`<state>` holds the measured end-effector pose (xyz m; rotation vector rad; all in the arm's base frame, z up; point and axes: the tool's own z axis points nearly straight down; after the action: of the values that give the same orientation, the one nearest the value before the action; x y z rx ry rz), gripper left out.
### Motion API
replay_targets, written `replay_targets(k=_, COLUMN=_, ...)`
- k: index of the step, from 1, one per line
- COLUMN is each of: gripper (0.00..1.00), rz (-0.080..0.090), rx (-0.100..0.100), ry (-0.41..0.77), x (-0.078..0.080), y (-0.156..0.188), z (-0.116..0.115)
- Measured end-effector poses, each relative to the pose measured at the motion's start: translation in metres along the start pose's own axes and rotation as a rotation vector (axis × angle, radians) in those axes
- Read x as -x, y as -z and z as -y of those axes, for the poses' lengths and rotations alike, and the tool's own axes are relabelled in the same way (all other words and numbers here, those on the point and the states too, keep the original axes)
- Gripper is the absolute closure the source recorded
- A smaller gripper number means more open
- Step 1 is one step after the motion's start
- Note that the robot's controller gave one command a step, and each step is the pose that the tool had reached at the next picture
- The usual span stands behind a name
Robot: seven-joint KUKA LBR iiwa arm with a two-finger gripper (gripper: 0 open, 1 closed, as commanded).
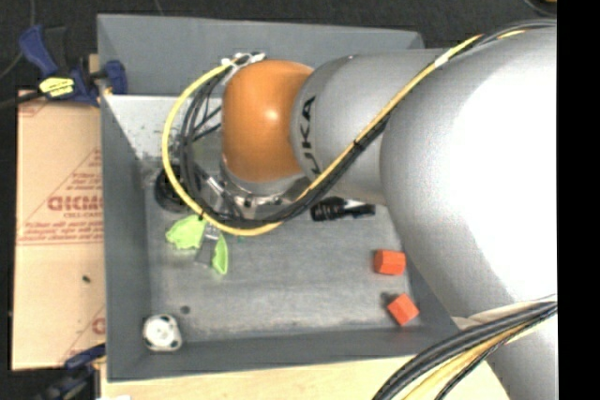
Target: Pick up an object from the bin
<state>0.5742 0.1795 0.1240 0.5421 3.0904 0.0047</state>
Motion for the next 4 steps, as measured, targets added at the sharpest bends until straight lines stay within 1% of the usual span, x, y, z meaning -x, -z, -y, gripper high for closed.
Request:
replay_targets(k=1, gripper=0.00, rz=0.000, rx=-0.001, ry=0.105, x=-0.004, y=-0.010, z=0.002)
replay_targets(k=2, gripper=0.00, rz=-0.001, rx=-0.001, ry=-0.212, x=-0.003, y=-0.052, z=0.009)
replay_targets(k=3, gripper=1.00, rz=0.005, rx=0.001, ry=0.119, x=0.003, y=-0.053, z=0.003)
replay_targets(k=4, gripper=1.00, rz=0.005, rx=0.001, ry=0.118, x=0.003, y=-0.053, z=0.003)
